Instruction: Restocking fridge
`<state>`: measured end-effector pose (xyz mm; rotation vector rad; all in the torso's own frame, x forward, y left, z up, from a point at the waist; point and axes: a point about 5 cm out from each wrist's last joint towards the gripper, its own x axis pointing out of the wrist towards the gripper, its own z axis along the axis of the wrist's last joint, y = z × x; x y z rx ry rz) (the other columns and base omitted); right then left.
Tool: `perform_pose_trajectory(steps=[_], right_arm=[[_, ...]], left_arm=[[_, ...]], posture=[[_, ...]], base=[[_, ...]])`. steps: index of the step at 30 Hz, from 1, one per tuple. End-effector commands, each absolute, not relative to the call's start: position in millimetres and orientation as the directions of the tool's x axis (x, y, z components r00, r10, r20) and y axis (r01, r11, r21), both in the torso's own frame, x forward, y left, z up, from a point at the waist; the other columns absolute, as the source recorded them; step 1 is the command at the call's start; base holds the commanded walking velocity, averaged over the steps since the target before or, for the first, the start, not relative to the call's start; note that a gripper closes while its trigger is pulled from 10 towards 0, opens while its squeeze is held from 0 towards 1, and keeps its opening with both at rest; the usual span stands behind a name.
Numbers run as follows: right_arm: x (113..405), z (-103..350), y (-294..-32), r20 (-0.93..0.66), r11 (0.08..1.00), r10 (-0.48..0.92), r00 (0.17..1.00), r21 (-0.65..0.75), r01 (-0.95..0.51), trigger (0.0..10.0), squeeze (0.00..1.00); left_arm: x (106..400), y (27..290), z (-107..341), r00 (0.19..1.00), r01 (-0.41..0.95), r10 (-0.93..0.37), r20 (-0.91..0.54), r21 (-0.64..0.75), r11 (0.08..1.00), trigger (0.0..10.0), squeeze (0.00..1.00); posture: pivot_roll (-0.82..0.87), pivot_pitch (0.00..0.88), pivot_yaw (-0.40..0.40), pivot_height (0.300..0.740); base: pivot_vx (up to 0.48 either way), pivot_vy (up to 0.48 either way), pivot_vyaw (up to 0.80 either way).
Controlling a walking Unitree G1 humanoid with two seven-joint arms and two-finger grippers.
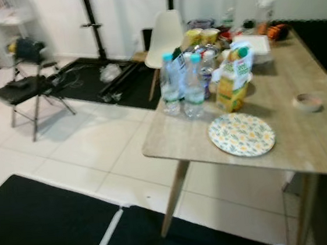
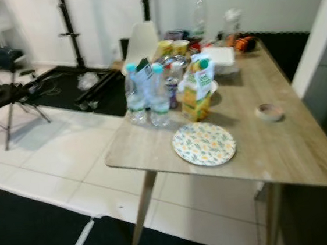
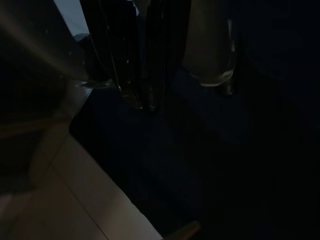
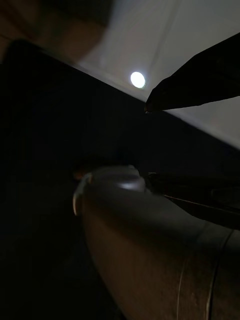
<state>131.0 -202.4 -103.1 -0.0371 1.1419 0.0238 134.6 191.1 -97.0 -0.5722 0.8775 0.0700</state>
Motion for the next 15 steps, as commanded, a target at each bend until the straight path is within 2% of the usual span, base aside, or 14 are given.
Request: perform_pose_trajectory(steps=[1,15], right_arm=[[128.8,-103.6,-203.9,-0.913,0.999,-0.001,0.408,-0.019,-0.04,10.0,0.0],[128.1,-103.5,-205.1,-0.916,0.999,0.012,0.401,-0.009,-0.052,10.0,0.0]], left_arm=[[138.0,189.9,-95.9,0.652,-0.271,-0.176,-0.738,-0.443,0.855,10.0,0.0],[139.8,191.1,-95.0,0.655,-0.262,-0.178,-0.734,-0.442,0.858,10.0,0.0]], posture=[[-0.06,0.0,0.051,0.74],[-0.06,0.0,0.051,0.74]], base=[[0.0,0.0,-0.76],[0.0,0.0,-0.76]])
